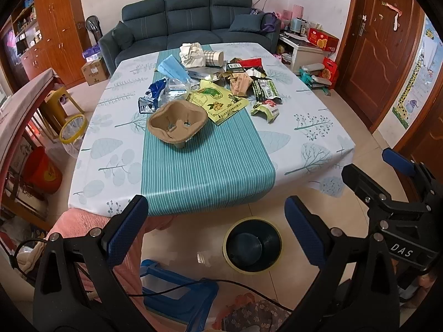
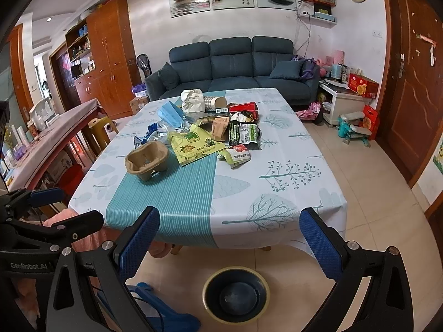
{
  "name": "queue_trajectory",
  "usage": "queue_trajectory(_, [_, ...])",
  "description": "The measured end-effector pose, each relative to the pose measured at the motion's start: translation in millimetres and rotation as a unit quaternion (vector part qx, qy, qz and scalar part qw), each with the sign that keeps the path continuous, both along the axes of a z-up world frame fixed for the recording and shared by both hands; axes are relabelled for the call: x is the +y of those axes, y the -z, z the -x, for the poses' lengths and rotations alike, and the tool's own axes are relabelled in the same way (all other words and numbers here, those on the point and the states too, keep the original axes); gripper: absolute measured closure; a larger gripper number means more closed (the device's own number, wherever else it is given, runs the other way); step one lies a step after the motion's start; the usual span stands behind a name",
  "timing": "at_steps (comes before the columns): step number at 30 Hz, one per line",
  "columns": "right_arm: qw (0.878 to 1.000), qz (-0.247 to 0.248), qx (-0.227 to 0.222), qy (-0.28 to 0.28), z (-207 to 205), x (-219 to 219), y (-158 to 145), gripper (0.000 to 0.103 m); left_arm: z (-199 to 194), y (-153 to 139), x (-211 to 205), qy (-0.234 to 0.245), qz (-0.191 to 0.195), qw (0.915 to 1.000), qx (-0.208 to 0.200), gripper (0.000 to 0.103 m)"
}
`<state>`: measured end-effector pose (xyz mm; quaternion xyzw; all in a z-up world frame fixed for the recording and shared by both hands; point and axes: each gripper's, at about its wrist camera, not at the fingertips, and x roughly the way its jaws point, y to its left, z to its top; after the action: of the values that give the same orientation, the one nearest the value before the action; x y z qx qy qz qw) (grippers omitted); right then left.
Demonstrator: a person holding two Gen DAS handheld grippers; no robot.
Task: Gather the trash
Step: 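Grasp the brown pulp cup carrier with the right gripper while the left gripper grasps the blue milk carton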
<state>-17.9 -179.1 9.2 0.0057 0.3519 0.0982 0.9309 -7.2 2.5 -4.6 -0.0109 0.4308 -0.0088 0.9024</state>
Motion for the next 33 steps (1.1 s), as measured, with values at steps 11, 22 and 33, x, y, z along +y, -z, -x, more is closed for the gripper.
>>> queue_trajectory(11, [0.999,-0.013,-0.014,0.034,-9.0,10.2,6.1,0.001,-26.5,-16.4,20.6,0.052,-0.036,0.9978,-0.018,0.006])
queue_trajectory(22, [0.998,-0.041,-0.018,0.043,-38.9,63.9,-3.0,0.001,-76.8,-68.0,77.8,0.078,-0.015,0.9939,-0.076,0.011])
queue_trajectory(33, [0.990,-0.095,0.034,0.098,-96.2,117.0,19.5,0.001,-153.6,-85.0,165.7,0.109,0.034,0.9933,-0.012,0.015])
